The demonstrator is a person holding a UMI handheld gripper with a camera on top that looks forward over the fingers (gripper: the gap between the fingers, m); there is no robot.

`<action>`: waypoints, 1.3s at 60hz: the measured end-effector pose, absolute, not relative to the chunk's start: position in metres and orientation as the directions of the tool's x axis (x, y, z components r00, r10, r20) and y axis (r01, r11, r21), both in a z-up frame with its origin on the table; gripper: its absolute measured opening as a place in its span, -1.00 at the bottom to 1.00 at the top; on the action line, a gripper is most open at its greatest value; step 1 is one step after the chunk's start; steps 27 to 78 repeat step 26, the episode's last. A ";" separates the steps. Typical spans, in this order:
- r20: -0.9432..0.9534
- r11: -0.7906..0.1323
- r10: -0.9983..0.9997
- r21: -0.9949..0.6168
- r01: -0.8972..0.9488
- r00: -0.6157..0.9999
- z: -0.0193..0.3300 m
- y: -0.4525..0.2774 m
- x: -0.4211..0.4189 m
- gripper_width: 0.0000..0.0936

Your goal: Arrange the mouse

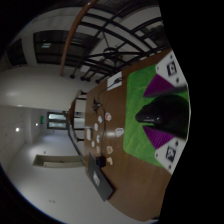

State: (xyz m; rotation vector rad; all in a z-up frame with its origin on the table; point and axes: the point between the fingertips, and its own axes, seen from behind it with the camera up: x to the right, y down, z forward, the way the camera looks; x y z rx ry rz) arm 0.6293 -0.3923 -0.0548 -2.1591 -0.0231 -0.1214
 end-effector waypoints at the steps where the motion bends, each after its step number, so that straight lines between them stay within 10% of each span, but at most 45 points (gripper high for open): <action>1: 0.095 -0.569 -0.031 -0.820 0.060 0.995 -0.055 -0.401 0.636 0.32; 5: 0.084 -0.560 -0.023 -0.827 0.057 0.996 -0.045 -0.423 0.653 0.87; 20: -0.014 -0.464 -0.026 -0.885 -0.024 1.000 0.010 -0.504 0.650 0.82; 78: -0.110 -0.431 -0.062 -0.894 -0.126 0.992 0.012 -0.534 0.646 0.83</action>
